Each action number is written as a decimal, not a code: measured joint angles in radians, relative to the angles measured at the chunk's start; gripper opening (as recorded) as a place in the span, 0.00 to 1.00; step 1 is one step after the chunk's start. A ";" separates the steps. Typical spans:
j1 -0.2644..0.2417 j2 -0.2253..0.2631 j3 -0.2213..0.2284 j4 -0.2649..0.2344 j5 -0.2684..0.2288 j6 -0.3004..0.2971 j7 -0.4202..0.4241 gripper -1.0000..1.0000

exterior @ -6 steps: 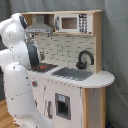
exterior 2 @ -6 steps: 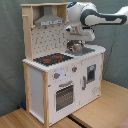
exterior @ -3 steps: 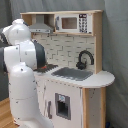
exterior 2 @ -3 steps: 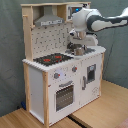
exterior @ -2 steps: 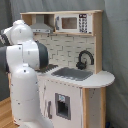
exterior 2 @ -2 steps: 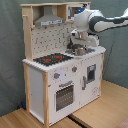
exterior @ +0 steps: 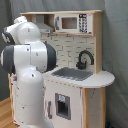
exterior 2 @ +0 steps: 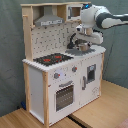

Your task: Play with the kitchen

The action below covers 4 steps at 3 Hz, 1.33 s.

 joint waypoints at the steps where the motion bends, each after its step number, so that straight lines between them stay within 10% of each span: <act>1: -0.005 0.038 -0.006 -0.040 -0.029 0.022 0.077 0.00; 4: -0.015 0.036 -0.201 -0.123 -0.037 0.199 0.177 0.00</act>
